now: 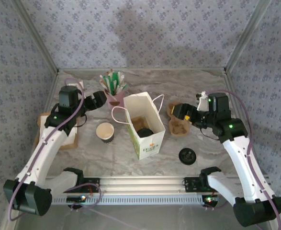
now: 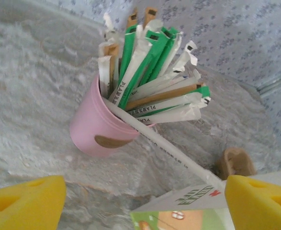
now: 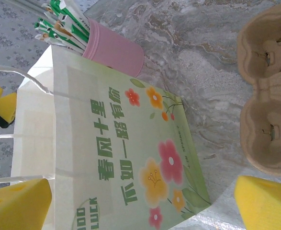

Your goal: Pack the takeout coffee

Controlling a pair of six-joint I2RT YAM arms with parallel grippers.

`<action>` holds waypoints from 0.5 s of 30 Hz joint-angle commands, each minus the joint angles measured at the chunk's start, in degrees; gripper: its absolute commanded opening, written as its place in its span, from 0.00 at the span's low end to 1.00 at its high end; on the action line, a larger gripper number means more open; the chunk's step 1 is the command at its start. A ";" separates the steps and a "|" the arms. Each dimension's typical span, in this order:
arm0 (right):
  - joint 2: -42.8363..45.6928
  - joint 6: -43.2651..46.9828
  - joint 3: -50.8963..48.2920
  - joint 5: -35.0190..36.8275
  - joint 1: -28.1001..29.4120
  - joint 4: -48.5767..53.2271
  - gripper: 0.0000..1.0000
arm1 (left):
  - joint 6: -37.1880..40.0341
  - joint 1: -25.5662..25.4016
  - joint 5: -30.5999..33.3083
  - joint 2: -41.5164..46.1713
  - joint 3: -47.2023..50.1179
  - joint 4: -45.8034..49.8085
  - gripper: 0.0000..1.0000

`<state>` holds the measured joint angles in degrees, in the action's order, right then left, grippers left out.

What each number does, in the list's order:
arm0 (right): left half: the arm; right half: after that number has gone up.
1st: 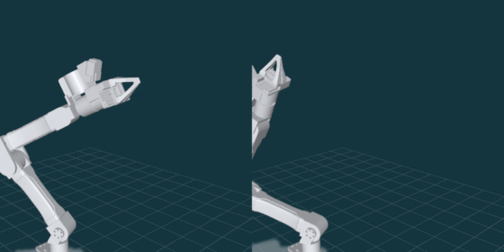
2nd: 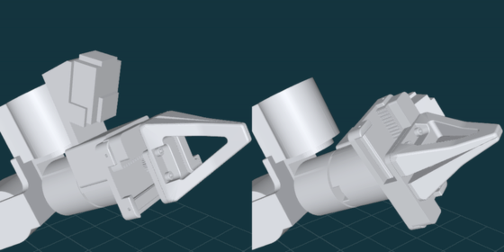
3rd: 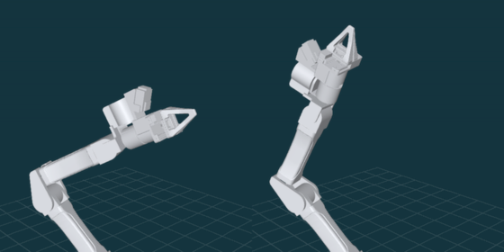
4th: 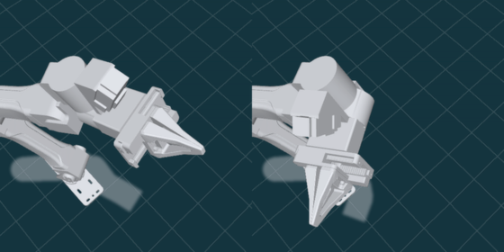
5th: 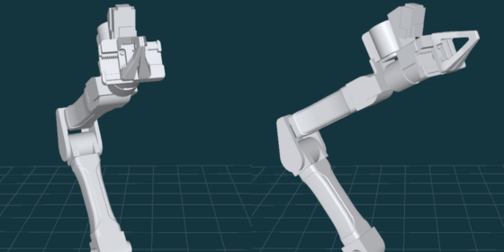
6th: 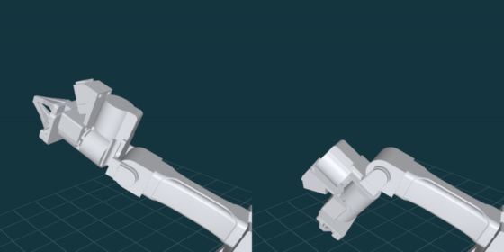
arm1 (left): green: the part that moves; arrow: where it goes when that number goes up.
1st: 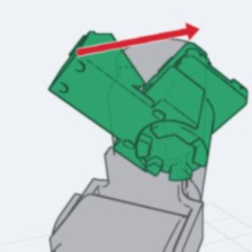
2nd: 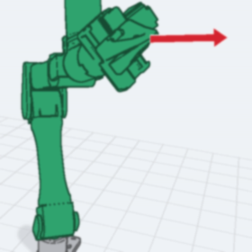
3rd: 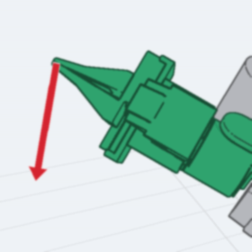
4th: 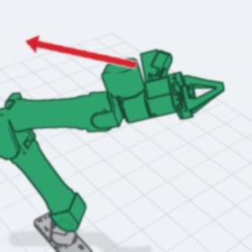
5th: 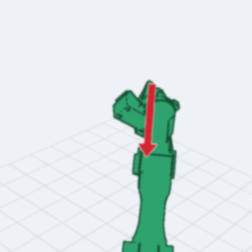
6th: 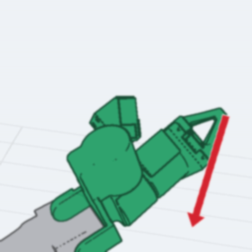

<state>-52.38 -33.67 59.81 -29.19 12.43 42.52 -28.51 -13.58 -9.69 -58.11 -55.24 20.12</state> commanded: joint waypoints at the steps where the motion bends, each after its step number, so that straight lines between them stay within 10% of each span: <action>1: 0.57 -0.83 -0.77 -0.42 0.26 -0.86 1.00 | 10.25 -0.22 1.58 2.90 4.20 -5.29 0.88; 15: -0.88 -0.80 -0.84 -0.26 0.58 -1.68 1.00 | 28.76 -12.28 15.74 -5.31 10.18 -17.55 0.84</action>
<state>-53.25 -34.06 59.02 -29.21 12.69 40.86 -5.19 -24.84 2.37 -62.85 -44.77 8.27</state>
